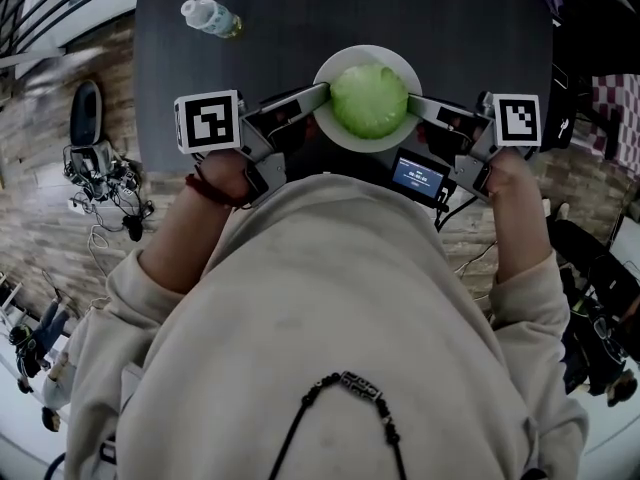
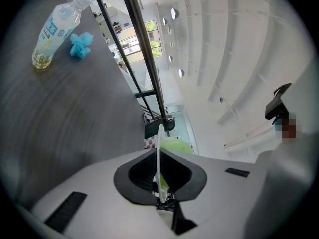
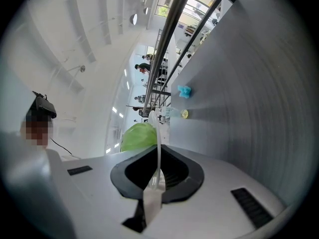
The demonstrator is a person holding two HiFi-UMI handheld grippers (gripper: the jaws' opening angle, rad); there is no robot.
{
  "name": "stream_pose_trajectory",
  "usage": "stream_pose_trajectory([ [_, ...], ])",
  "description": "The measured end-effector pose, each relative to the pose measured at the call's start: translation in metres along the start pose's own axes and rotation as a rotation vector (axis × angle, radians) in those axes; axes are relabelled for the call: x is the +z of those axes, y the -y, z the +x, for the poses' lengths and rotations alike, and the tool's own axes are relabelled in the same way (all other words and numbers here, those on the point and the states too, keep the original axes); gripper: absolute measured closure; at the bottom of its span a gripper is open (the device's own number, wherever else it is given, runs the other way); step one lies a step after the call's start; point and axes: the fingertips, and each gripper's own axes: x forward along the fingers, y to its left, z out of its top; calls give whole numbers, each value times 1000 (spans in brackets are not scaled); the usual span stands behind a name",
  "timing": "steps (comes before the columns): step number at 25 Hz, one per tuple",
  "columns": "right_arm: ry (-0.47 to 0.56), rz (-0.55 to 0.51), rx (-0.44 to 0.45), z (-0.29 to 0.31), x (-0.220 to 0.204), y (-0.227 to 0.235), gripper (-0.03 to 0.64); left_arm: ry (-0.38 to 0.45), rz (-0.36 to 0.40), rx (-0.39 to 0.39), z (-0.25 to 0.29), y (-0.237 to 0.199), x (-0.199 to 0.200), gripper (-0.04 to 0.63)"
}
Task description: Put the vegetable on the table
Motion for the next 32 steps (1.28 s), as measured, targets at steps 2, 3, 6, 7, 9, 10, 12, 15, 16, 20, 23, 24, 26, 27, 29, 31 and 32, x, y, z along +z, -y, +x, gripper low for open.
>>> stream_pose_trajectory([
  [2, -3, 3, -3, -3, 9, 6, 589, 2, -8, -7, 10, -4, 6, 577],
  [3, -5, 4, -5, -4, 11, 8, 589, 3, -15, -11, 12, -6, 7, 577],
  [6, -11, -6, -18, -3, 12, 13, 589, 2, -18, -1, 12, -15, 7, 577],
  [7, -10, -8, -17, -2, 13, 14, 589, 5, -19, -3, 13, -16, 8, 577],
  [9, -8, -3, -13, -3, 13, 17, 589, 13, -28, -9, 16, -16, 7, 577],
  [10, -10, -1, -16, -4, 12, 19, 589, 14, -27, -5, 17, -18, 5, 577],
  [12, -14, -16, -29, -6, 13, 26, 591, 9, -9, 10, 19, -23, 4, 577],
  [15, -8, -37, -26, -6, 15, 30, 591, 11, -1, 9, 22, -27, 5, 577],
  [16, -3, -34, -18, -6, 15, 30, 591, 14, -6, 3, 23, -27, 5, 577],
  [20, -2, -34, -19, -7, 14, 37, 591, 7, 7, 3, 26, -31, 4, 577],
  [23, 3, -34, -3, -7, 14, 41, 591, 10, -4, -7, 31, -34, 2, 577],
  [24, 2, -28, 1, -7, 13, 42, 591, 7, -12, -7, 31, -36, -1, 577],
  [26, -3, -21, -7, -8, 10, 48, 591, -2, -10, 1, 32, -41, -3, 577],
  [27, -4, -19, -12, -9, 10, 52, 591, -5, -5, 4, 33, -43, -3, 577],
  [29, -3, -16, -13, -9, 10, 56, 591, -10, 0, 5, 35, -47, -4, 577],
  [31, -3, -18, -15, -10, 9, 60, 591, -19, 7, 7, 37, -51, -5, 577],
  [32, -4, -20, -16, -10, 8, 63, 591, -25, 10, 8, 38, -53, -6, 577],
])
